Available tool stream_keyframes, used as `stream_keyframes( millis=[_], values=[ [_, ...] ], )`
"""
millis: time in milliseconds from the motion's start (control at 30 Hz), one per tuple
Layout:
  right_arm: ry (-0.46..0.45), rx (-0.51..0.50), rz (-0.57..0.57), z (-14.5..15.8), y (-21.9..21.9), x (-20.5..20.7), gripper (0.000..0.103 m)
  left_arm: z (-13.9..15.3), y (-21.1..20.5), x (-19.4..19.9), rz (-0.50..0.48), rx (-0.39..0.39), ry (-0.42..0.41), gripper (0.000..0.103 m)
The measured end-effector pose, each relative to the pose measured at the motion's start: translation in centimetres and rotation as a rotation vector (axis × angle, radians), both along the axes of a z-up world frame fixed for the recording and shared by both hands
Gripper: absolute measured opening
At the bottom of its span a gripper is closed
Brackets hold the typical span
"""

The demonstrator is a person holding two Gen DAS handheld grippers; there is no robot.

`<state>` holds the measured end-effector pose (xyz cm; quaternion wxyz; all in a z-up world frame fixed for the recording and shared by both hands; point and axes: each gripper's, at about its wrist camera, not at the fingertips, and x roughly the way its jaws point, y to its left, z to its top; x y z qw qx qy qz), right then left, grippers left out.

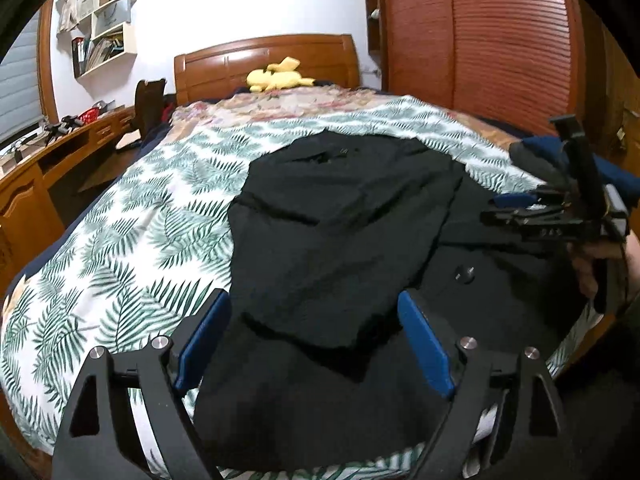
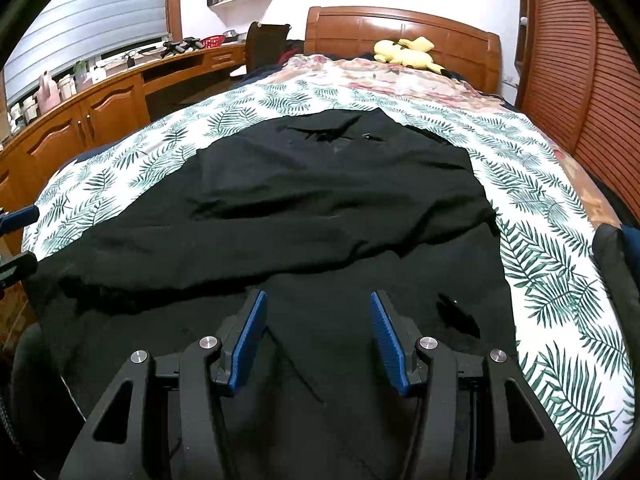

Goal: Fold large clothes

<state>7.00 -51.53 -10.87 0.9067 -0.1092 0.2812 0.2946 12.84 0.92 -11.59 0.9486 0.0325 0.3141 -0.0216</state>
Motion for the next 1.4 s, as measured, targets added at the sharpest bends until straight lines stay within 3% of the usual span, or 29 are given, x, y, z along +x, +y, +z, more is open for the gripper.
stream_keyframes(
  millis=[600, 733, 900, 1033, 1133, 1200, 1267, 1400],
  values=[
    [0.002, -0.034, 0.039, -0.6, 2.1, 0.7, 0.055, -3.0, 4.2, -1.0, 0.1, -0.019, 0.101, 0.086],
    [-0.023, -0.025, 0.072, -0.9, 2.1, -0.3, 0.055, -3.7, 4.8, -1.2, 0.094, -0.052, 0.131, 0.086],
    [-0.058, -0.064, 0.095, -1.7, 1.1, -2.9, 0.056, -4.0, 4.8, -1.8, 0.079, -0.036, 0.139, 0.086],
    [-0.044, -0.068, 0.099, -2.0, -1.8, -5.2, 0.057, -4.3, 5.3, -2.2, 0.085, -0.047, 0.139, 0.086],
    [-0.03, -0.046, 0.056, -1.8, -5.3, -6.1, 0.063, -4.5, 5.6, -2.4, 0.078, -0.07, 0.145, 0.074],
    [-0.025, -0.044, 0.006, -1.7, -7.7, -6.4, 0.064, -4.6, 5.7, -2.4, 0.075, -0.069, 0.151, 0.06],
    [-0.018, -0.052, -0.052, -1.9, -10.3, -6.4, 0.065, -4.5, 5.8, -2.5, 0.07, -0.07, 0.153, 0.054],
    [0.042, -0.07, -0.175, -2.5, -15.1, -5.6, 0.065, -4.4, 6.0, -3.0, 0.067, -0.063, 0.151, 0.054]
  ],
)
